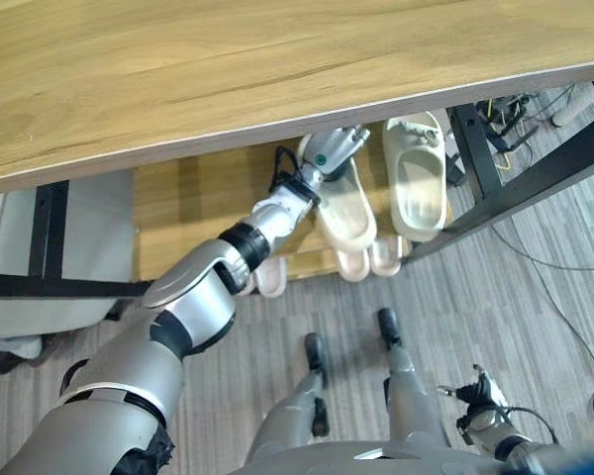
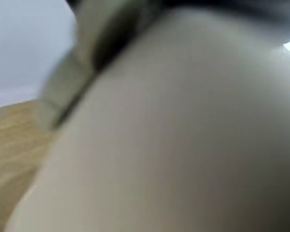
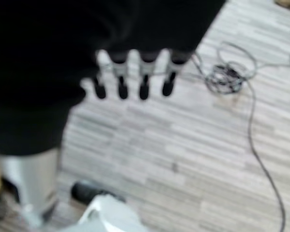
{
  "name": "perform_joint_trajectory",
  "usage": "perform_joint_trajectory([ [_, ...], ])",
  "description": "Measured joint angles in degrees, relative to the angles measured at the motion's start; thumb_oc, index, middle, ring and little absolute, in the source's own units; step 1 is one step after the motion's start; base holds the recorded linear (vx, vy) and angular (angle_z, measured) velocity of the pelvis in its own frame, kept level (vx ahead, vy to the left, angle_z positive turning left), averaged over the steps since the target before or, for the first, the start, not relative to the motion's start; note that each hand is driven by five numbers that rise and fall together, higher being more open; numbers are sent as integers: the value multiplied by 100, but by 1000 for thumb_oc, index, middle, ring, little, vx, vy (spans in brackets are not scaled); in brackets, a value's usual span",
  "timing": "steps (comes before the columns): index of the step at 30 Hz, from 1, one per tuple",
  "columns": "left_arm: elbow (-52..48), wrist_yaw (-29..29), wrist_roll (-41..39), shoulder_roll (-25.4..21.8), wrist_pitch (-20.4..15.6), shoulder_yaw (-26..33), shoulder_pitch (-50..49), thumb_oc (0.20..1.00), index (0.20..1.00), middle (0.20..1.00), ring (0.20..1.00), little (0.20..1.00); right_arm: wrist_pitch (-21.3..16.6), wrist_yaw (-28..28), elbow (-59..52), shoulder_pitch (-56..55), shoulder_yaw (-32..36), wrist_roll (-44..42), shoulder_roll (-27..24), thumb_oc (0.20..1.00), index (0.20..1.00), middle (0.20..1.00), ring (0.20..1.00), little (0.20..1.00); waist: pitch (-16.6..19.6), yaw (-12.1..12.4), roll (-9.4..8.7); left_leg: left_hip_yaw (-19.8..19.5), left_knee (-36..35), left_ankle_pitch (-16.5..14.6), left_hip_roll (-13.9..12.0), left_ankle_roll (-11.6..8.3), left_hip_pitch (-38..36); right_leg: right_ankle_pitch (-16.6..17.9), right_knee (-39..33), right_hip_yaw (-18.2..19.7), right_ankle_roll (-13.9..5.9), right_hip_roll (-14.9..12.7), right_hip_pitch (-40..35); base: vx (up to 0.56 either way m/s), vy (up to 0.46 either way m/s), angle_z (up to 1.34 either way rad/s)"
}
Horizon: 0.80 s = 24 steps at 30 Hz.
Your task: Arrange the slippers neatly on the shoe rack.
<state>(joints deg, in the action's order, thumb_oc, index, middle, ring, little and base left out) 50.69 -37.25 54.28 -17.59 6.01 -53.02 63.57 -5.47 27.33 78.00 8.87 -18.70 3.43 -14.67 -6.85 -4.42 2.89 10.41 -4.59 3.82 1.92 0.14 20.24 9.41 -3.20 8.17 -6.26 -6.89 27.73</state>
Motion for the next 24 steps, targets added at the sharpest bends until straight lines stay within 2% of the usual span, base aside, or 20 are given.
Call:
perform_joint_trajectory([
  [6,-374,-80,-249,-136,-55,268,-156,1000,1000,1000,1000,1000,0,-12,-54,29,8,-55,3,1000,1000,1000,1000,1000,-47,-58,-50,-14,18,1,-5,1,-8,5,0,-21,-2,0,-23,0,0,0],
  [11,-749,-161,-423,-316,-157,540,-364,1000,1000,1000,1000,1000,10,-27,-60,40,24,-163,7,1000,1000,1000,1000,1000,-240,-71,-63,-53,69,1,-5,0,-22,14,4,-55,6,-10,-73,-9,-9,3],
  [19,-1275,-146,-721,-430,-345,864,-685,1000,1000,1000,1000,1000,48,-32,-75,72,47,-162,1,1000,1000,1000,1000,1000,-448,-58,57,-92,66,1,-8,-1,-146,15,-10,-102,9,-12,-219,-12,0,1],
  [21,-1400,-48,-819,-544,-453,860,-701,1000,1000,1000,1000,1000,48,-43,-114,76,67,-160,-4,1000,1000,1000,1000,1000,-455,-62,73,-86,67,1,-10,0,-146,16,-11,-101,10,-11,-219,0,0,0],
  [24,-1807,201,-893,-884,-822,862,-859,1000,1000,1000,1000,1000,84,-62,-120,75,215,-159,-15,1000,1000,1000,1000,1000,-468,-57,118,-77,65,2,-8,0,-151,18,-12,-97,13,-11,-219,0,0,0],
])
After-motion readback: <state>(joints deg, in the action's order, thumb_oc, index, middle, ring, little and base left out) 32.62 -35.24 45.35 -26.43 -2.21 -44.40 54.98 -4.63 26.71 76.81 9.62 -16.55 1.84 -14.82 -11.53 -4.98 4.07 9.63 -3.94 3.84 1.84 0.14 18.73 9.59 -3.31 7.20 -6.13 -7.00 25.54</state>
